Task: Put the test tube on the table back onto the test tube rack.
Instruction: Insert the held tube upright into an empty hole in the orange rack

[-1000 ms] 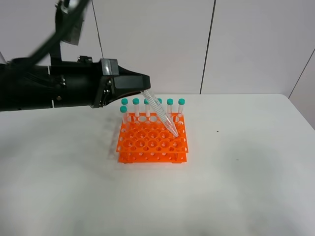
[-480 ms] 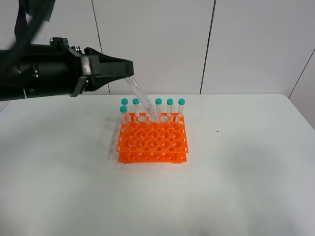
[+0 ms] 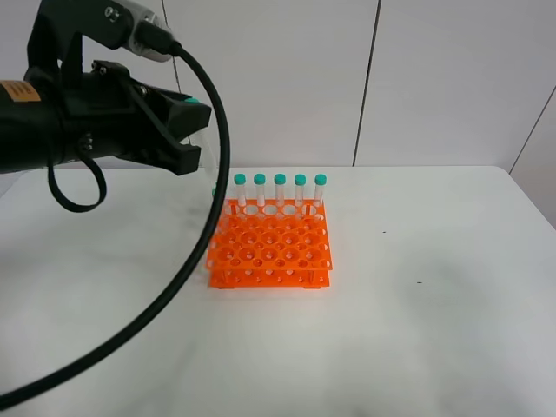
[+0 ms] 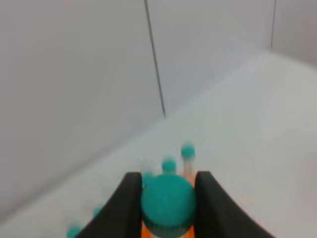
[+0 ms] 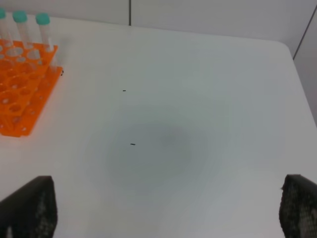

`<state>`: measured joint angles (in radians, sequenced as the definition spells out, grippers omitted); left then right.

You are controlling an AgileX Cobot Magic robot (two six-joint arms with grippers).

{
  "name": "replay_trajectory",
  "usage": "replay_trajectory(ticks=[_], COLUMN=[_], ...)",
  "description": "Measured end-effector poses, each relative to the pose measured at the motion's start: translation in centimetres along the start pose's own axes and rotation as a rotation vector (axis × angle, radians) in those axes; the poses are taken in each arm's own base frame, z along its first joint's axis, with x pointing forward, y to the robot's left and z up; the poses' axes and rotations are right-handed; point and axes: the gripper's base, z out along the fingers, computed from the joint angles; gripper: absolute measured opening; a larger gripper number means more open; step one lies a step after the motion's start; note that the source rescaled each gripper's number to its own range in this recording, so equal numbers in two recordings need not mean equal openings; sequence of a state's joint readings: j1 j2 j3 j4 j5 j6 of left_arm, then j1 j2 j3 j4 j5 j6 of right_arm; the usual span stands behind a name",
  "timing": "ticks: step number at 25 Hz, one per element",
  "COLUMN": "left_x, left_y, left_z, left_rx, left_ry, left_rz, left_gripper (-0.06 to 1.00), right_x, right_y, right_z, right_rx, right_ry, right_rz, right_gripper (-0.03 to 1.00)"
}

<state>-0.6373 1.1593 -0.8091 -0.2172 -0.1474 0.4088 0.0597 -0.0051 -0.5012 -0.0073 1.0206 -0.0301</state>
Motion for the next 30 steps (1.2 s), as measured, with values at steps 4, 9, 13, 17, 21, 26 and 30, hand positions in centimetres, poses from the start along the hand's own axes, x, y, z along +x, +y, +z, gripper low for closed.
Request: replay_trajectory(ticks=[4,9,13,17,21,26,30], left_x=[1.3,4.1,4.1,4.3,6.4,7.0,7.0], left_y=[-1.0,-1.8,-2.0,-2.2,-1.9,0.0,0.1], left_z=[1.8,5.6,9.1,12.6,13.9,13.9,13.9], left_rx=[0.032,0.047,0.059,0.066,0.059,0.010,0.017], left_ry=[-0.052,-0.017,0.050,0.089,0.177,0.213,0.213], left_rz=[-0.006,-0.029,-0.031,-0.032,-0.072,-0.115,-0.089], left_gripper=[0.00,0.00,0.00,0.00,0.00,0.00,0.00], right_x=[0.0,0.0,0.0,0.0,0.0,0.0,0.0], right_y=[0.0,0.0,0.0,0.0,0.0,0.0,0.0], right_z=[0.0,0.0,0.0,0.0,0.0,0.0,0.0], right_rx=[0.000,0.000,0.000,0.000,0.000,0.000,0.000], right_ry=[0.000,0.000,0.000,0.000,0.000,0.000,-0.001], right_rz=[0.000,0.000,0.000,0.000,0.000,0.000,0.000], right_gripper=[1.00,1.00,1.00,1.00,1.00,1.00,1.00])
